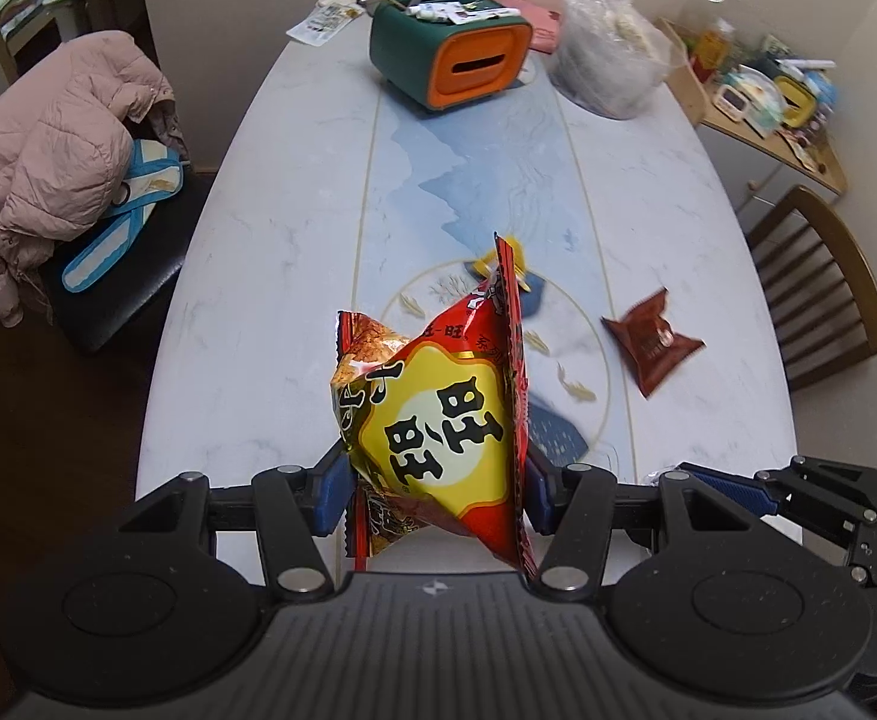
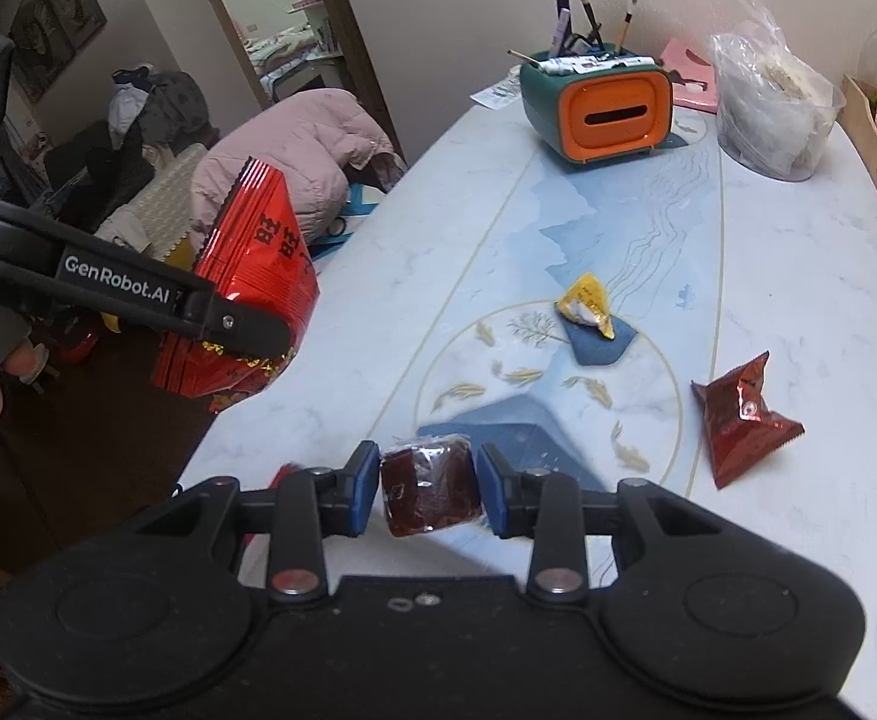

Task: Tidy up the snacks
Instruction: 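Carry the chip bag and brown candy over the white box and lower them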

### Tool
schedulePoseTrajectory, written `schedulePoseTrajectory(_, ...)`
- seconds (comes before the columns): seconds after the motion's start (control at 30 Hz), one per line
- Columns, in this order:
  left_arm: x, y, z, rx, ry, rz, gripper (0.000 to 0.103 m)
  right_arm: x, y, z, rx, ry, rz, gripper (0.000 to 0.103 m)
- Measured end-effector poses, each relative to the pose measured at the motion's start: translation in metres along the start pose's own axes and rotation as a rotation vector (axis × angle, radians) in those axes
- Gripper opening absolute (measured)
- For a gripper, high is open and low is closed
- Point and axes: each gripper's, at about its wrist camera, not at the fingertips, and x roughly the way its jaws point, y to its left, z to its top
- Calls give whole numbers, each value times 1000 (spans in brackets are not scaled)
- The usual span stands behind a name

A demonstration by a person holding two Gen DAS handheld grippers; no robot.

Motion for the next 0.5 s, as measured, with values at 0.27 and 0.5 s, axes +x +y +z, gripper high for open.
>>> schedulePoseTrajectory(0.27,-28,-3,-39,40,20,-35,55,-31,18,-25,6,-10,5,34)
schedulePoseTrajectory(0.5,-29,-12,-78,84,72,-64,55,-39,27,-52,19,10,11,34)
